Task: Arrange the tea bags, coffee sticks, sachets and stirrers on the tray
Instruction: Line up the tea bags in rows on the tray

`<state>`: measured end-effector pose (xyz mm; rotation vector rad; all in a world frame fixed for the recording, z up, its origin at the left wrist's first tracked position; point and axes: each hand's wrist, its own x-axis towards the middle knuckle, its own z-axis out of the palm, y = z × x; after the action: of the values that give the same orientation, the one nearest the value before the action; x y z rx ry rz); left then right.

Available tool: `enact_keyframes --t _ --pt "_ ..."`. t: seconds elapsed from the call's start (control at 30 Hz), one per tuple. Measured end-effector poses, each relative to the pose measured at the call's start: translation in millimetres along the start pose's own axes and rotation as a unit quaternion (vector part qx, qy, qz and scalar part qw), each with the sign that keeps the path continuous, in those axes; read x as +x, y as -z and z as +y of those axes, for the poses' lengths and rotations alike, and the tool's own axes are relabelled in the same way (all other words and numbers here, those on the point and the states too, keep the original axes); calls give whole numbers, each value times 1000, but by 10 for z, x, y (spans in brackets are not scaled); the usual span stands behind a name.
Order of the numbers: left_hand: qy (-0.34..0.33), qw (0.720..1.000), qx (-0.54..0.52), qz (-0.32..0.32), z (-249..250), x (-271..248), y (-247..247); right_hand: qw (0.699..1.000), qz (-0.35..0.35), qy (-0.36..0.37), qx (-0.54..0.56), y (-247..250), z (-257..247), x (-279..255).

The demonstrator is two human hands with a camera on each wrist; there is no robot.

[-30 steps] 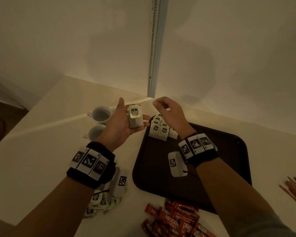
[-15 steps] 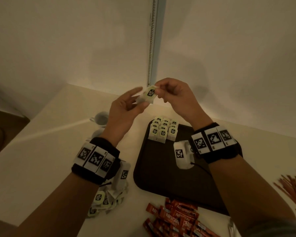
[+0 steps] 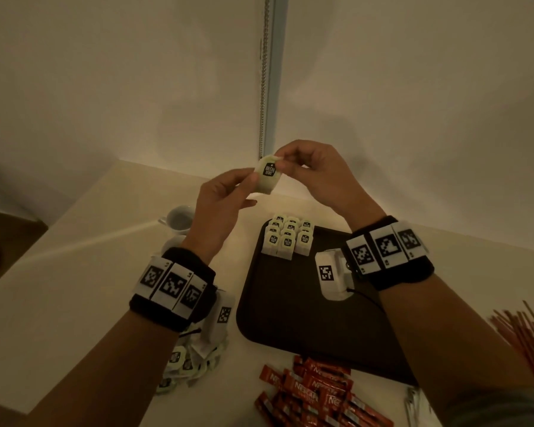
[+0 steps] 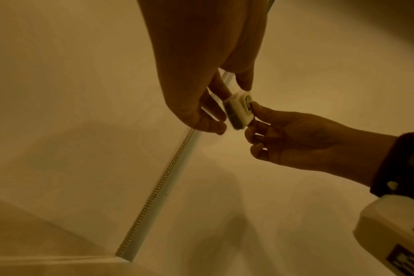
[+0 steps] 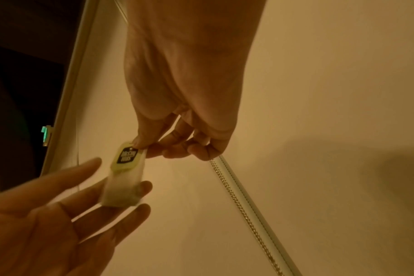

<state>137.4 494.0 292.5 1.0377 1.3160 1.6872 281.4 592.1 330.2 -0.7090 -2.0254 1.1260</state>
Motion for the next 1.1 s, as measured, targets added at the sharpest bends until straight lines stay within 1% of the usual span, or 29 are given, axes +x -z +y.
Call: enact_keyframes --t 0.1,0.17,0.33,0.53,0.67,0.73,0.8,0.87,0.97,1.03,1.1 --pt "17 999 -20 -23 33 -21 -13 999 0 5 -41 11 -72 4" --pt "19 998 -4 -55 34 -27 -32 997 -7 23 -71 20 -140 0" --pt "4 995 43 -92 -4 -34 -75 991 -31 58 -121 49 -274 3" --pt "11 996 48 -77 -50 -37 -75 990 -39 50 -128 100 -279 -8" --pt "43 993 58 -91 -55 -64 -82 993 -42 33 -101 118 -176 -61" --pt "69 989 83 -97 -89 -107 -10 995 -41 -1 -92 157 -26 -121" --pt "89 983 123 -101 -171 -215 149 993 -44 -64 -94 212 206 -230" --pt "113 976 151 -112 -264 -397 356 982 -51 -133 -126 244 512 -385" --pt "166 961 172 -138 -378 -718 658 957 -57 -220 -179 224 1028 -626" --pt "201 953 187 -131 -470 -917 845 944 -61 -273 -173 177 1314 -744" --pt "230 950 184 -101 -597 -1100 1025 935 -69 -305 -168 123 1526 -814"
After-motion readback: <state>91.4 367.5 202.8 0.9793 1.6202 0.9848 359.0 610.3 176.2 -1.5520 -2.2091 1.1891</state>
